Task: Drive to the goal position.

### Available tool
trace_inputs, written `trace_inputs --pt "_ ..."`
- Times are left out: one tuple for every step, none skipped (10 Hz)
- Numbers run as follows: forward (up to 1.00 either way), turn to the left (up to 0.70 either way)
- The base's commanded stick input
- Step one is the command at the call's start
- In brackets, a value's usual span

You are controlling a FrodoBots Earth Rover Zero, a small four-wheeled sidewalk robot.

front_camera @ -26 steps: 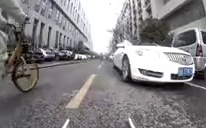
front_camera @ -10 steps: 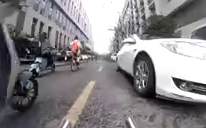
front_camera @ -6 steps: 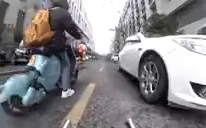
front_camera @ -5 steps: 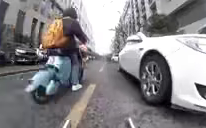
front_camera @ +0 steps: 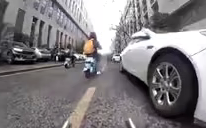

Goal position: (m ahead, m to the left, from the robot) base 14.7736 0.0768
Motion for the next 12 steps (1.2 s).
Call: trace_inputs --pt "0.70 -0.14" --pt "0.70 -0.07" --pt "0.70 0.00" --pt "0.70 0.00" --pt "0.70 0.00" --pt "0.70 0.00" --pt "0.70 0.00" --pt "0.70 0.00" --pt "0.70 0.00" --pt "0.70 -0.01" --pt "0.70 -0.06" --pt "0.70 -0.11"
